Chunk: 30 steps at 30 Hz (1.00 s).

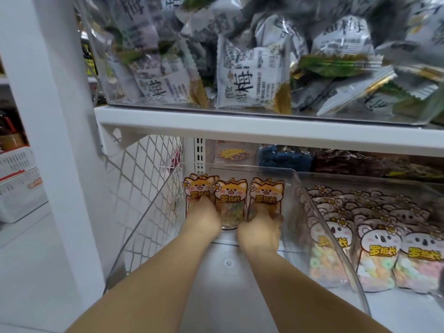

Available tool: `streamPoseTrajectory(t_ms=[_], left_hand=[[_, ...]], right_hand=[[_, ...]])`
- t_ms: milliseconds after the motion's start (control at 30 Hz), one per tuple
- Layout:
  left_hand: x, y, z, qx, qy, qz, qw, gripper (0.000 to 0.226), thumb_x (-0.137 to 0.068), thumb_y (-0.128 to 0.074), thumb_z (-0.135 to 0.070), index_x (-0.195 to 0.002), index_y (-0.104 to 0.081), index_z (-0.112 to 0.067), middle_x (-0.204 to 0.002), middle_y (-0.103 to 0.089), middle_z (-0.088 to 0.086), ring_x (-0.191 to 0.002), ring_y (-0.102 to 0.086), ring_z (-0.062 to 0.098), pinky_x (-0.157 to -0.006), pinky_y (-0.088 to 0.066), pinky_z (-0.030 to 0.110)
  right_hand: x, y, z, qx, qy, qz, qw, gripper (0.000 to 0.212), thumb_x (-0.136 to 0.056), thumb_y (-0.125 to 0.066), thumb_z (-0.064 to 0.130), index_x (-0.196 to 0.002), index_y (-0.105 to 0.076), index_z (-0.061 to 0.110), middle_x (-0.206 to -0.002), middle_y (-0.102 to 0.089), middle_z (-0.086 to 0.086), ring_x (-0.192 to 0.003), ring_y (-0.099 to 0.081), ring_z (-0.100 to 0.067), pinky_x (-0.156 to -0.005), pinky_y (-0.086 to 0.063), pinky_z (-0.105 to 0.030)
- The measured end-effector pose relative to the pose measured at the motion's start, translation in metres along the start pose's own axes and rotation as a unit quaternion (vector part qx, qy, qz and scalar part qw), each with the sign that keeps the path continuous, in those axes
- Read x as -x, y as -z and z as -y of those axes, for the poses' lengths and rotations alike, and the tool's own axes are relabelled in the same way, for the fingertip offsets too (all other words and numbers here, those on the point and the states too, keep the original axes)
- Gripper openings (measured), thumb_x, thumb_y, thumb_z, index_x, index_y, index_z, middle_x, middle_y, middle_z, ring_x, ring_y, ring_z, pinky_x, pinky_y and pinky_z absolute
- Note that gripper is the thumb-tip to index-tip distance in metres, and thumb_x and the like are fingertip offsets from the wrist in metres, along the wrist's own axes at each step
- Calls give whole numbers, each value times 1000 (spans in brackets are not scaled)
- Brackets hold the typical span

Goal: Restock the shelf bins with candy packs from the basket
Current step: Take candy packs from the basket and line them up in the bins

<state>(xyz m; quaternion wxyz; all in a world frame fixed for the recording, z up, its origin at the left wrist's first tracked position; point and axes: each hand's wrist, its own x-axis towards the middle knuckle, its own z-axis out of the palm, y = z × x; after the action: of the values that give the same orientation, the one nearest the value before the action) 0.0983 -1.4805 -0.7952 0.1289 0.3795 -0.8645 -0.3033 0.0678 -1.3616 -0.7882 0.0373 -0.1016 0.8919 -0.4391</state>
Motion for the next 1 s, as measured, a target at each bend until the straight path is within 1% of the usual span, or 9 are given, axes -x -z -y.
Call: streamPoseTrajectory(t_ms=[100, 167, 267, 333, 467, 600, 667, 833, 1000], left_hand=[[-3, -4, -5, 70, 47, 16, 996, 25, -101, -51, -21, -110, -57, 2, -100, -65, 19, -94, -64, 35, -69, -46, 37], [-1, -5, -12, 93, 65, -1, 993, 35, -103, -48, -19, -127, -46, 7, -118, -61, 26, -111, -60, 41, -82, -48, 45], [1, -3, -15, 46, 61, -39, 996, 64, -102, -50, -17, -152, -16, 3, -141, -48, 21, -124, -54, 35, -98, -47, 40], [6, -2, -13, 17, 45, -50, 998, 60, -101, -49, -15, -152, -19, -3, -148, -42, 20, -127, -53, 33, -100, -49, 41], [19, 4, -5, -96, -14, -129, 987, 47, -95, -57, -12, -137, -35, -12, -149, -23, 16, -119, -51, 32, -75, -48, 34], [16, 16, 4, -84, -85, -183, 976, 66, -91, -59, -10, -146, -26, -21, -158, -6, 8, -115, -56, 35, -69, -39, 33], [13, 19, 5, -82, -110, -170, 976, 68, -91, -58, -11, -149, -25, -23, -157, -8, 8, -110, -60, 38, -68, -39, 35], [12, 29, 3, -96, -109, -177, 973, 57, -91, -60, -8, -139, -33, -23, -147, -20, 11, -90, -64, 36, -62, -39, 36], [14, 39, -5, -141, -93, -141, 975, 36, -97, -55, -17, -128, -37, -13, -128, -46, 7, -93, -63, 31, -67, -44, 38]], right_hand=[[-3, 1, 1, -14, -3, -3, 1000, 38, -85, -55, 9, -123, -52, 15, -128, -48, -13, -115, -49, -36, -90, -42, -34], [-4, 1, 1, -25, -16, -11, 999, 41, -84, -58, 8, -124, -49, 14, -128, -47, -13, -117, -49, -36, -92, -42, -36], [-4, -1, 0, -29, -11, -15, 999, 44, -82, -58, 8, -124, -47, 13, -128, -49, -12, -117, -49, -36, -95, -45, -39], [-4, -5, -1, -22, 1, -10, 1000, 41, -82, -58, 10, -121, -48, 17, -126, -50, -11, -113, -51, -35, -94, -47, -40], [-3, -7, -2, 24, 43, 2, 999, 42, -82, -54, 7, -118, -55, 28, -122, -49, -3, -104, -52, -29, -83, -48, -33], [6, -9, 2, 152, 201, 25, 967, 50, -84, -53, 5, -127, -53, 32, -138, -36, -4, -104, -54, -31, -82, -49, -34], [7, -13, 3, 207, 253, 46, 944, 54, -85, -52, 3, -132, -49, 30, -142, -34, -5, -108, -54, -32, -86, -49, -35], [7, -21, 0, 227, 245, 71, 940, 68, -87, -52, 5, -145, -37, 39, -143, -33, -3, -130, -39, -30, -101, -45, -40], [10, -18, -2, 202, 239, 75, 947, 63, -85, -49, 4, -140, -40, 34, -139, -36, -2, -127, -41, -29, -98, -45, -38]])
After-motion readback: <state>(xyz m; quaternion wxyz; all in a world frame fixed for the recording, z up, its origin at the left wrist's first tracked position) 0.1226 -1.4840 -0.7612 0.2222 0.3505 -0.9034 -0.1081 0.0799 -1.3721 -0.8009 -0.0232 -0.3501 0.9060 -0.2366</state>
